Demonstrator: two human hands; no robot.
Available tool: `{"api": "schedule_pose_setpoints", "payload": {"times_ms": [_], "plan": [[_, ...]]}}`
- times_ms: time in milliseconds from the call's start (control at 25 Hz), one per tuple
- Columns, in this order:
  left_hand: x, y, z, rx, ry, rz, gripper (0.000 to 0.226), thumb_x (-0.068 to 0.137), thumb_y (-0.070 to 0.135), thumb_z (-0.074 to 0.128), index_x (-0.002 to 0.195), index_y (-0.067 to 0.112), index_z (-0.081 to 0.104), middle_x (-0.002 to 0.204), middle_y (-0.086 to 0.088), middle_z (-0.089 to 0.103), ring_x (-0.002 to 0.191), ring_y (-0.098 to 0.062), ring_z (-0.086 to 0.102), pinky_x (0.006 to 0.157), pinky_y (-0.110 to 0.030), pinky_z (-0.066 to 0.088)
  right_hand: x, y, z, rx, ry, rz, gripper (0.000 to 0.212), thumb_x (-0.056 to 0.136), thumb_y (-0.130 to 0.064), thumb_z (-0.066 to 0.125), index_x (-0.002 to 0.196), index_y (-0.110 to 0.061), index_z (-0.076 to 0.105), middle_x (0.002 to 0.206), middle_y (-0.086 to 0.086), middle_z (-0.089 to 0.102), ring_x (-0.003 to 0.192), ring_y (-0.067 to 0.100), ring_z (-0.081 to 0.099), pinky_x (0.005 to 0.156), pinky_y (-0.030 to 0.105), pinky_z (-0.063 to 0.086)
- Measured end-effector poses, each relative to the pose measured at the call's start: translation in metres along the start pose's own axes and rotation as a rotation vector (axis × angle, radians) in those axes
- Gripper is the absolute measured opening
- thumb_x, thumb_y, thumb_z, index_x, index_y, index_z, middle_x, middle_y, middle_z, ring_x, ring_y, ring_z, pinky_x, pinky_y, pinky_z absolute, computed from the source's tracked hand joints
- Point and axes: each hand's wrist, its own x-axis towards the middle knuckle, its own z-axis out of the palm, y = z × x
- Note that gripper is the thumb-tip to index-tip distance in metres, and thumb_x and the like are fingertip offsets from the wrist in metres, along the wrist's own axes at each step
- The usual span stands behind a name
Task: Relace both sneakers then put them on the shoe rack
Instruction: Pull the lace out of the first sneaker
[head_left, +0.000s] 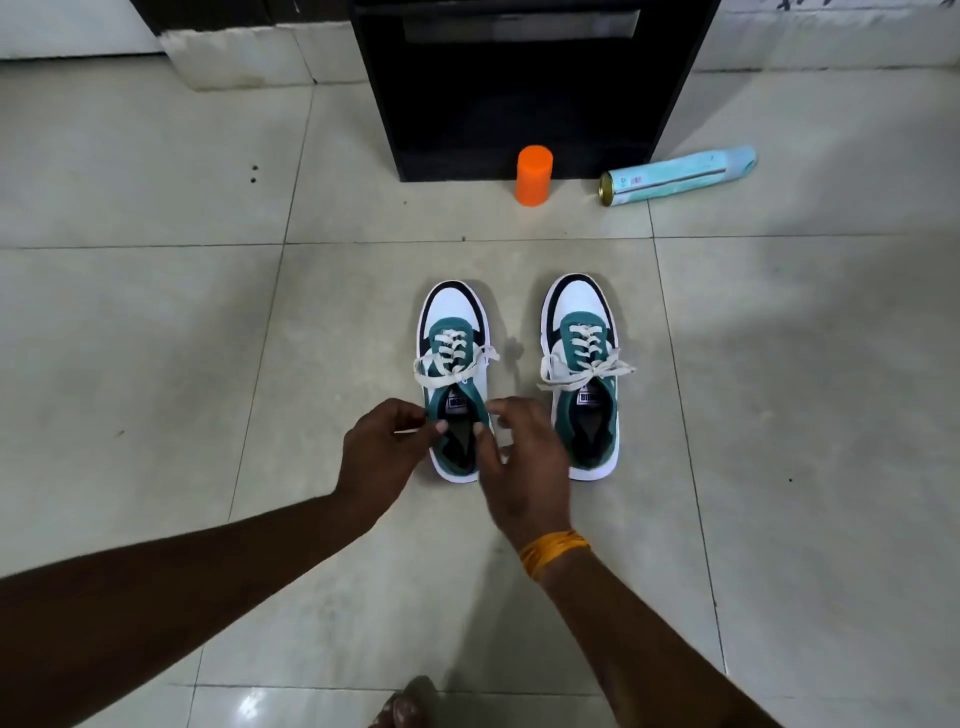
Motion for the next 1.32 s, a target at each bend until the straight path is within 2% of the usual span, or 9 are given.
{"api": "schedule_pose_setpoints", "payload": {"times_ms": [240,400,520,600,720,960,1080,1160,1320], "plan": [[0.011,0.003,-0.005,-0.088,-0.073,-0.01,0.024,0.079,0.029,0.091,0.089,0.014,0.076,0.084,-0.004,0.078,0.087,-0.032,0.077,0.085,-0.054,0.063,0.018,0.019,0.04,0.057,0.099,0.118,0.011,0.094,-0.027,0.064,0.103,-0.021,0.068,0.097,-0.002,0.064,0.087,0.018,0.065,0.077,0.043,0.056],[0.017,0.004,-0.006,-0.024,-0.064,0.012,0.016,0.085,0.024,0.085,0.09,0.015,0.073,0.085,-0.001,0.077,0.084,-0.028,0.076,0.081,-0.052,0.064,0.029,0.028,0.043,0.07,0.151,0.07,0.018,0.097,-0.026,0.054,0.104,-0.019,0.069,0.098,-0.002,0.067,0.09,0.018,0.063,0.082,0.041,0.054],[0.032,0.021,-0.013,0.196,0.055,0.35,0.025,0.084,0.009,0.073,0.103,0.021,0.061,0.102,0.008,0.069,0.09,-0.015,0.07,0.079,-0.033,0.058,0.047,0.039,0.043,0.038,0.086,0.046,0.022,0.097,-0.022,0.051,0.11,-0.022,0.069,0.101,0.001,0.069,0.093,0.024,0.065,0.085,0.043,0.054],[0.044,0.042,-0.017,0.379,-0.034,0.603,0.039,0.079,0.007,0.071,0.114,0.022,0.06,0.113,0.01,0.062,0.099,-0.009,0.064,0.076,-0.019,0.049,0.054,0.038,0.042,0.032,0.01,0.066,0.025,0.097,-0.021,0.055,0.117,-0.024,0.069,0.107,0.002,0.069,0.098,0.022,0.066,0.091,0.042,0.054],[0.054,0.056,-0.015,0.542,-0.195,0.686,0.037,0.073,0.03,0.081,0.108,0.025,0.07,0.105,0.009,0.066,0.091,-0.009,0.064,0.076,-0.025,0.051,0.062,0.038,0.038,0.048,-0.037,0.045,0.02,0.094,-0.024,0.058,0.109,-0.027,0.07,0.102,0.0,0.067,0.093,0.02,0.067,0.088,0.041,0.056],[0.057,0.053,-0.03,0.498,-0.254,0.423,0.029,0.071,0.033,0.094,0.09,0.029,0.072,0.076,0.007,0.071,0.059,-0.002,0.062,0.065,-0.033,0.056,0.066,0.032,0.035,0.008,-0.06,0.046,0.017,0.092,-0.034,0.054,0.093,-0.023,0.067,0.094,-0.001,0.069,0.087,0.019,0.066,0.083,0.041,0.056],[0.052,0.053,-0.033,0.143,-0.303,0.109,0.016,0.097,0.024,0.071,0.099,0.008,0.074,0.083,-0.013,0.074,0.068,-0.024,0.074,0.064,-0.037,0.06,0.065,0.03,0.032,0.044,-0.079,-0.008,0.009,0.092,-0.019,0.07,0.099,-0.019,0.074,0.096,-0.001,0.072,0.086,0.014,0.068,0.084,0.034,0.057],[0.052,0.054,-0.037,-0.016,-0.352,-0.057,0.02,0.101,0.0,0.052,0.109,-0.003,0.07,0.083,-0.017,0.071,0.075,-0.034,0.077,0.072,-0.043,0.064,0.065,0.032,0.036,0.067,-0.073,0.007,0.007,0.09,-0.015,0.074,0.096,-0.018,0.075,0.095,-0.003,0.073,0.087,0.013,0.068,0.085,0.034,0.057],[0.055,0.056,-0.045,0.065,-0.458,-0.026,0.034,0.091,-0.018,0.049,0.11,-0.002,0.072,0.089,-0.016,0.074,0.082,-0.033,0.078,0.077,-0.042,0.066,0.064,0.035,0.041,0.045,-0.087,-0.018,0.005,0.096,-0.013,0.065,0.092,-0.015,0.067,0.088,0.001,0.068,0.079,0.015,0.062,0.075,0.03,0.05]]}}
